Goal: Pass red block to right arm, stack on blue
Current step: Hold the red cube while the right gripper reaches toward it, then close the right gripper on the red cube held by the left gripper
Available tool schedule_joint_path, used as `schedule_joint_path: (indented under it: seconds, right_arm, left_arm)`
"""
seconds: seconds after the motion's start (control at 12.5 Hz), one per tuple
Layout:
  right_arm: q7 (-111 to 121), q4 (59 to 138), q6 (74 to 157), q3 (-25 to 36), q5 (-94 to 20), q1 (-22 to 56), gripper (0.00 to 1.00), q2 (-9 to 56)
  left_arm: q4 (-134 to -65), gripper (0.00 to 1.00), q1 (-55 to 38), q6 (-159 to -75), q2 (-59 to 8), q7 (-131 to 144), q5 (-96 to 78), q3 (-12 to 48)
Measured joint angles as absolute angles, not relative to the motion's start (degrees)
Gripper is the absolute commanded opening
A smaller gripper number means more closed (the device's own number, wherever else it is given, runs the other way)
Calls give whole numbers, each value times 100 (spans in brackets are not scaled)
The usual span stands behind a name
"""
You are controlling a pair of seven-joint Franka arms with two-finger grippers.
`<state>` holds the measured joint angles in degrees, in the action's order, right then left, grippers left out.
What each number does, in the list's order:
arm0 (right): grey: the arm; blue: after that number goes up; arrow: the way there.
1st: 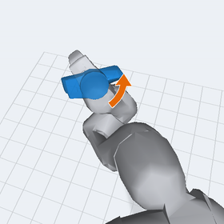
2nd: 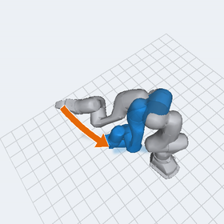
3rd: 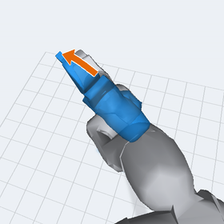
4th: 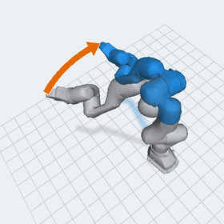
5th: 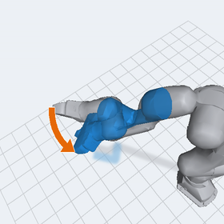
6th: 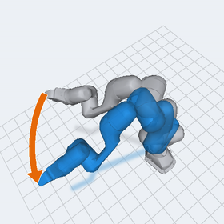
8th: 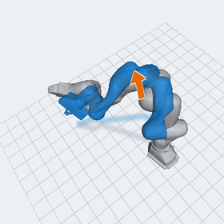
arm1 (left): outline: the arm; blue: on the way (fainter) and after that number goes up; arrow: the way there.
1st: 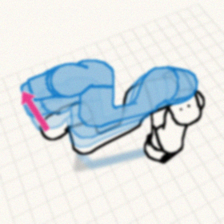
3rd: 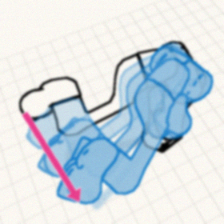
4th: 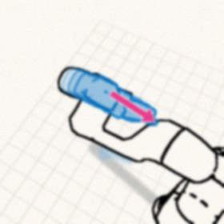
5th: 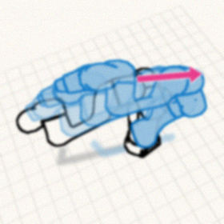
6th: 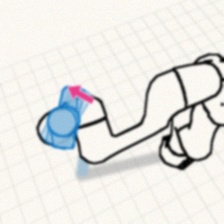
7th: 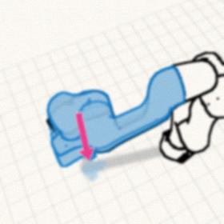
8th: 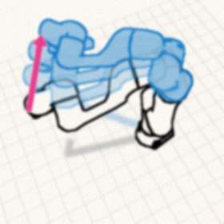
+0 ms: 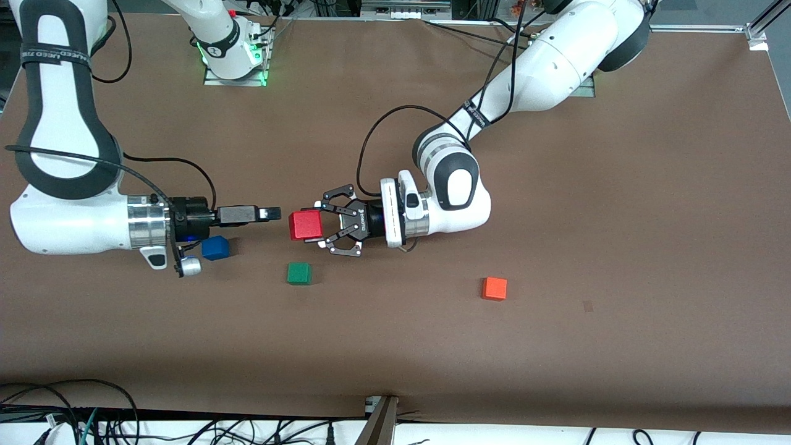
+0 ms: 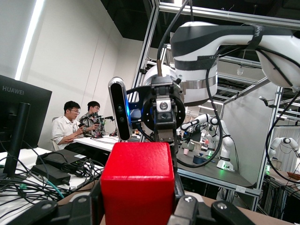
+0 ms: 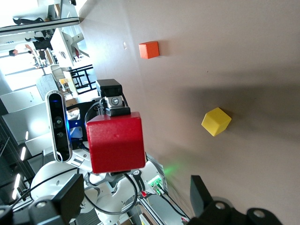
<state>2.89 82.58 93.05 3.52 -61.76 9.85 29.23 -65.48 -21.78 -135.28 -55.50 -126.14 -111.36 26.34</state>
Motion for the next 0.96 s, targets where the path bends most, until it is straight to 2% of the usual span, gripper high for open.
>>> schedule_joint_path:
  seconds: [0.96]
  right_arm:
    - [237,8258,9703,352,-6176,1240,100,2992]
  left_arm:
    - [-6548,0,-2183,-13553,-5547,-12614,-11153,2634]
